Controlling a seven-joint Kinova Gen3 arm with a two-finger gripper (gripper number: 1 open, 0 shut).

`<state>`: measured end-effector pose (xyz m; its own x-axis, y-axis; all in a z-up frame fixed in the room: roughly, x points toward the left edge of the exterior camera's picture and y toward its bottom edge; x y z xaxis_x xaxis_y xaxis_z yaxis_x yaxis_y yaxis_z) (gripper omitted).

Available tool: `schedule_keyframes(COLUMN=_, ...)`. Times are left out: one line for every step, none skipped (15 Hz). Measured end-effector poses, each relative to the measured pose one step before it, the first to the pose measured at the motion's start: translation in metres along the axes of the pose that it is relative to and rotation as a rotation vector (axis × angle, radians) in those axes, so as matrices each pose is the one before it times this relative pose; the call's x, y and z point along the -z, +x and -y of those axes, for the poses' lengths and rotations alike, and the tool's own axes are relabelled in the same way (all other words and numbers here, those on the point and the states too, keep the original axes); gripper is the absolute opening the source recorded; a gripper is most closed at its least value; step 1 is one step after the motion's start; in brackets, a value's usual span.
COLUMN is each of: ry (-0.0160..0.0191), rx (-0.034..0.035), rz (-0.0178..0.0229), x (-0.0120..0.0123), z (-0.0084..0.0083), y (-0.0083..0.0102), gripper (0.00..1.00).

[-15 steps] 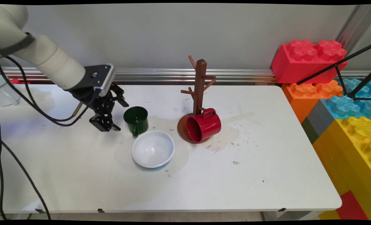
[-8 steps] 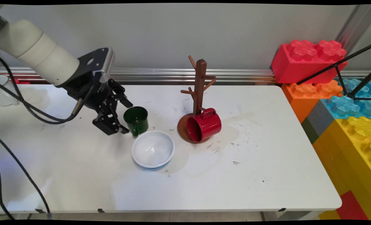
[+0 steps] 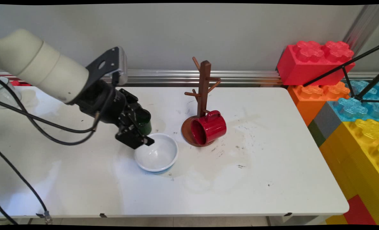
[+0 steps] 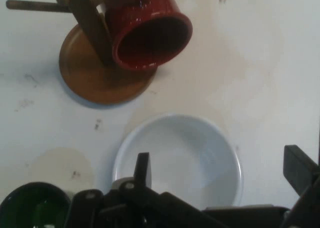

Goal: Pick up the red mug from the rack

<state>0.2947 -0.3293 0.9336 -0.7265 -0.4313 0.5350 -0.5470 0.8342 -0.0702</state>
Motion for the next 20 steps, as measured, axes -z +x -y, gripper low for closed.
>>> schedule_keyframes(ry=0.00668, rx=0.02067, rz=-0.00829, x=-0.00485, z=-0.00294, y=-0.00055, gripper=1.0)
schedule_keyframes(ry=0.0059, rx=0.02153, rz=-0.01167, x=-0.006, z=-0.00298, y=-0.00098, gripper=1.0)
schedule_keyframes(ry=0.00454, rx=0.01965, rz=-0.0108, x=-0.00589, z=-0.00262, y=-0.00115, gripper=1.0)
schedule_keyframes(ry=0.00162, rx=0.01788, rz=-0.01106, x=-0.00621, z=-0.00213, y=-0.00135, gripper=1.0)
schedule_keyframes(ry=-0.00134, rx=0.01464, rz=-0.00911, x=-0.00552, z=-0.00171, y=-0.0017, gripper=1.0)
schedule_keyframes(ry=-0.0012, rx=0.00906, rz=-0.00567, x=-0.00366, z=-0.00091, y=-0.0012, gripper=1.0)
schedule_keyframes(ry=-0.00251, rx=0.01302, rz=-0.0086, x=-0.00544, z=-0.00109, y=-0.002, gripper=1.0)
schedule_keyframes(ry=-0.00319, rx=0.01321, rz=-0.0099, x=-0.00642, z=-0.00057, y=-0.00191, gripper=1.0)
schedule_keyframes(ry=-0.00256, rx=0.01024, rz=-0.00758, x=-0.00544, z=-0.00016, y=-0.00185, gripper=1.0)
schedule_keyframes(ry=-0.0031, rx=0.00904, rz=-0.00734, x=-0.00508, z=0.00027, y=-0.00176, gripper=1.0)
schedule_keyframes(ry=-0.00238, rx=0.00679, rz=-0.00664, x=-0.00417, z=0.00041, y=-0.00143, gripper=1.0)
schedule_keyframes(ry=-0.00323, rx=0.0076, rz=-0.00751, x=-0.00502, z=0.00073, y=-0.00174, gripper=1.0)
schedule_keyframes(ry=-0.00448, rx=0.00707, rz=-0.01008, x=-0.00587, z=0.00102, y=-0.0016, gripper=1.0)
schedule_keyframes(ry=-0.0044, rx=0.00669, rz=-0.01016, x=-0.0059, z=0.00116, y=-0.00168, gripper=1.0)
schedule_keyframes(ry=-0.00288, rx=0.00541, rz=-0.00742, x=-0.00417, z=0.00092, y=-0.00126, gripper=1.0)
schedule_keyframes(ry=-0.0033, rx=0.00483, rz=-0.0077, x=-0.00419, z=0.00091, y=-0.00093, gripper=1.0)
schedule_keyframes(ry=-0.00421, rx=0.0058, rz=-0.00948, x=-0.00534, z=0.00122, y=-0.00083, gripper=1.0)
schedule_keyframes(ry=-0.00512, rx=0.00708, rz=-0.01243, x=-0.00577, z=0.00119, y=-0.00082, gripper=1.0)
schedule_keyframes(ry=-0.0059, rx=0.00711, rz=-0.01229, x=-0.00583, z=0.00117, y=-0.00062, gripper=1.0)
schedule_keyframes(ry=-0.0049, rx=0.00617, rz=-0.01089, x=-0.00502, z=0.00103, y=-0.00027, gripper=1.0)
